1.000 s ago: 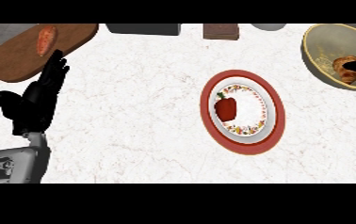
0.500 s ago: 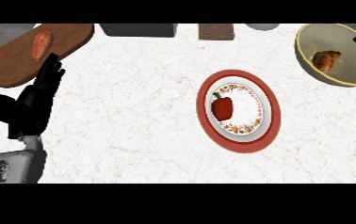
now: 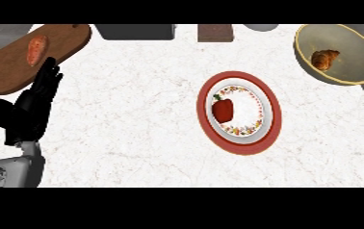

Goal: Pick the croissant from the plate and place it in the bowl

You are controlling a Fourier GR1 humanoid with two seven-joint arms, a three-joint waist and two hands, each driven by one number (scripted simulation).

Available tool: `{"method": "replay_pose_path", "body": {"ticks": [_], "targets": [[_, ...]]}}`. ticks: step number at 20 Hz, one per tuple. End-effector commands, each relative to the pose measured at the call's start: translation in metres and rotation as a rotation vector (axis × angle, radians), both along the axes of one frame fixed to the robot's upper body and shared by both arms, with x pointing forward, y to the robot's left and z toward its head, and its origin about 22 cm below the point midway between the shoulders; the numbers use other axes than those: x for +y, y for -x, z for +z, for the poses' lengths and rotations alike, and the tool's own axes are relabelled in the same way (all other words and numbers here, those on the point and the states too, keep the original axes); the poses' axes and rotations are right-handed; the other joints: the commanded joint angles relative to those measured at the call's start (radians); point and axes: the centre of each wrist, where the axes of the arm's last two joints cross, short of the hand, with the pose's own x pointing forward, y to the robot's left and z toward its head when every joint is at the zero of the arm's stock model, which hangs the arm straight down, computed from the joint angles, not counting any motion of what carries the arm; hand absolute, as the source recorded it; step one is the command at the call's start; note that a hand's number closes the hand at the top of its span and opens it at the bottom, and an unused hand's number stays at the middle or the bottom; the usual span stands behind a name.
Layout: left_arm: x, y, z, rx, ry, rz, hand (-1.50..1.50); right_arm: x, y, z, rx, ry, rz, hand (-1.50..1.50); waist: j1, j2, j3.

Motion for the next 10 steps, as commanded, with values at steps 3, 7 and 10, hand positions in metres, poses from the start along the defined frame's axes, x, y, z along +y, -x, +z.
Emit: {"method": "replay_pose_path", "body": {"ticks": [3, 7, 10], "targets": [[0.011, 0.011, -0.011, 0.004, -0.023, 0.02, 0.0, -0.04, 0.073, -0.033, -0.046, -0.038, 0.038, -1.5, -0.013, -0.006, -0.002], [0.017, 0.003, 0.002, 0.008, 0.0, 0.029, 0.0, -0.046, 0.095, -0.041, -0.121, -0.088, 0.128, -1.5, -0.017, -0.008, -0.003], [0.011, 0.01, -0.005, -0.012, -0.011, 0.027, 0.0, -0.042, 0.089, -0.031, -0.172, -0.073, 0.119, -1.5, -0.006, -0.007, -0.003]]}}
